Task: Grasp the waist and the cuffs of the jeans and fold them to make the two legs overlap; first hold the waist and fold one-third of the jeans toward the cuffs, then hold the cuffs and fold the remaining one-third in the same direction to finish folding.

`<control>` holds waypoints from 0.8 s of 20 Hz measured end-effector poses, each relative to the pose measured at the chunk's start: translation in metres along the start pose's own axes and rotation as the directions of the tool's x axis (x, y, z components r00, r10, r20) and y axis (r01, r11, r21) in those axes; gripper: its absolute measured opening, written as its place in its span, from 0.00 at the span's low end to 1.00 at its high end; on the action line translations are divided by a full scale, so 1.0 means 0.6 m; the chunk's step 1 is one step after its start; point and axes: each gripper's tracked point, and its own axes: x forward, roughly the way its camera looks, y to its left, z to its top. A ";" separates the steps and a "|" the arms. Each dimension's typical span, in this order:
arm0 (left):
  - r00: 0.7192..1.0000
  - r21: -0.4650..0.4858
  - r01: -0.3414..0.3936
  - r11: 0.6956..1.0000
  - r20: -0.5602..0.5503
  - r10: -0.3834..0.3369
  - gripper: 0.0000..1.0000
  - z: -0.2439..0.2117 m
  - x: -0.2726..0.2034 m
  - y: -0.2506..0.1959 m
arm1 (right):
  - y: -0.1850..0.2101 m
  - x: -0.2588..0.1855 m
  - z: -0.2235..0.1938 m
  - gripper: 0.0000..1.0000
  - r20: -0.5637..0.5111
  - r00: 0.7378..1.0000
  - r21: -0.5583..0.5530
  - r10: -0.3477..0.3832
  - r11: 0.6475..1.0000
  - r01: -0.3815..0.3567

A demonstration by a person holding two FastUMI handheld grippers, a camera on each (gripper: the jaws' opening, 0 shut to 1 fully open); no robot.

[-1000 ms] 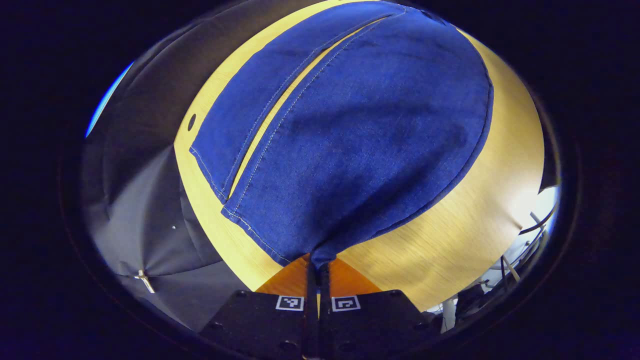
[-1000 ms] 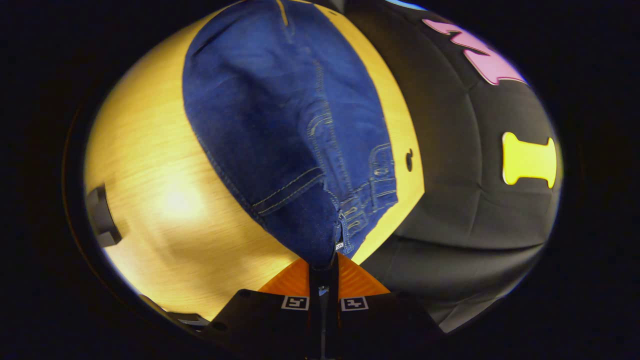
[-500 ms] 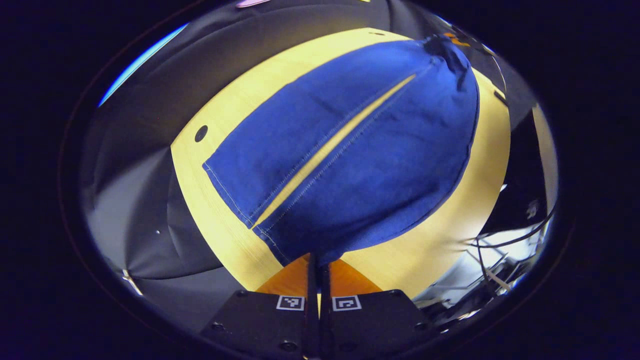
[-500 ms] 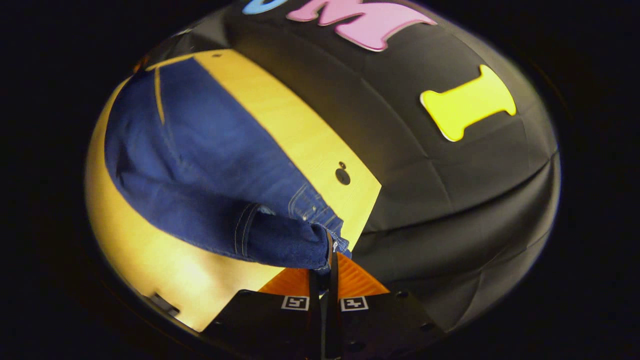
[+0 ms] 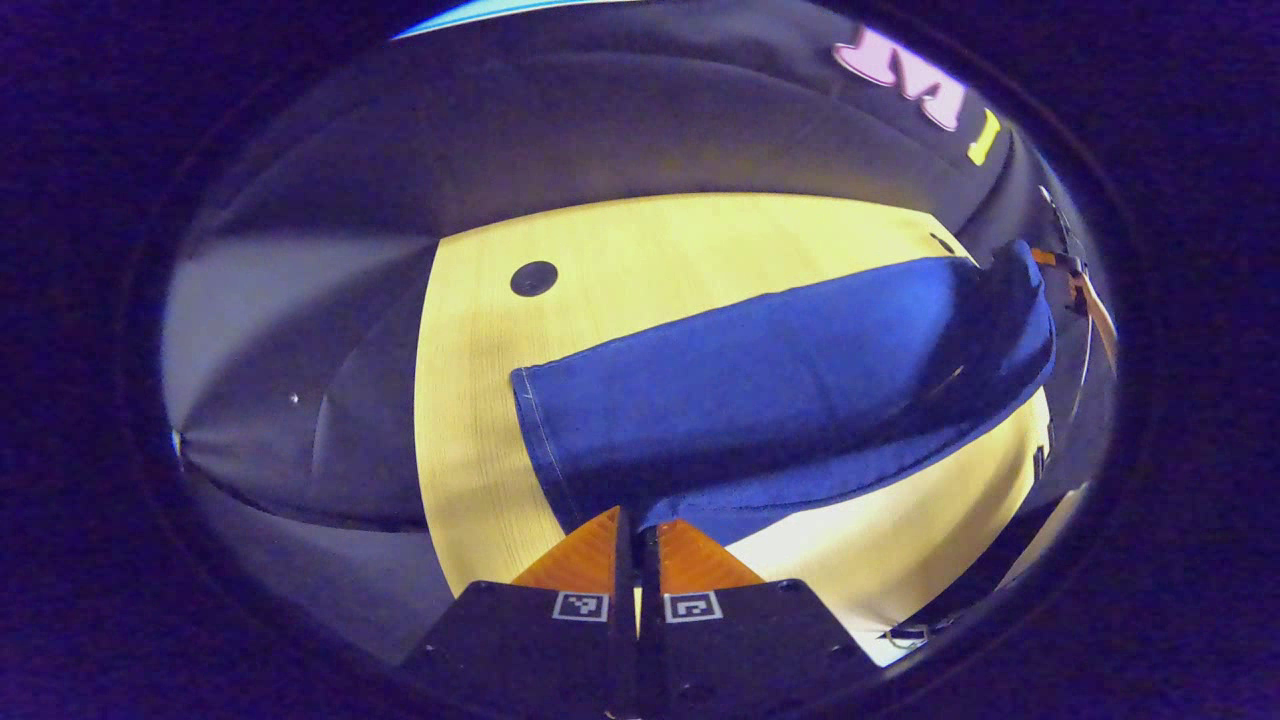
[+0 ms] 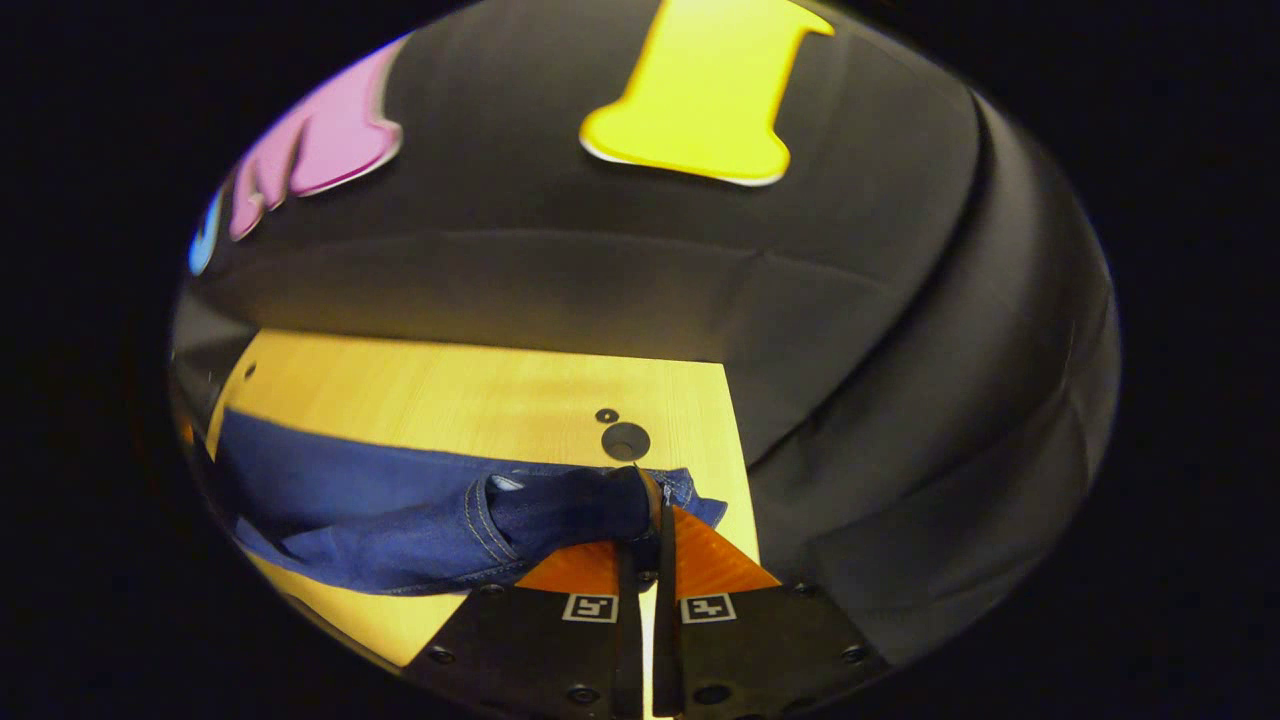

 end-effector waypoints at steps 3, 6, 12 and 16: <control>0.999 -0.137 -0.045 0.990 -0.035 0.041 0.06 0.019 0.029 0.009 | 0.000 -0.007 -0.007 0.08 -0.056 0.998 0.179 -0.004 0.984 0.014; 0.992 -0.210 -0.117 0.971 -0.064 0.105 0.07 0.009 0.068 0.009 | 0.009 -0.019 -0.020 0.29 -0.099 0.995 0.167 -0.013 0.985 0.030; 0.964 -0.274 -0.182 0.944 0.142 0.227 0.96 0.055 0.031 -0.002 | 0.028 -0.093 0.019 1.00 0.025 0.998 0.209 -0.060 0.976 0.054; 0.874 -0.346 -0.125 0.930 0.404 0.268 0.98 0.122 -0.049 -0.044 | 0.007 -0.162 0.035 0.99 0.150 0.981 0.233 -0.124 0.968 0.087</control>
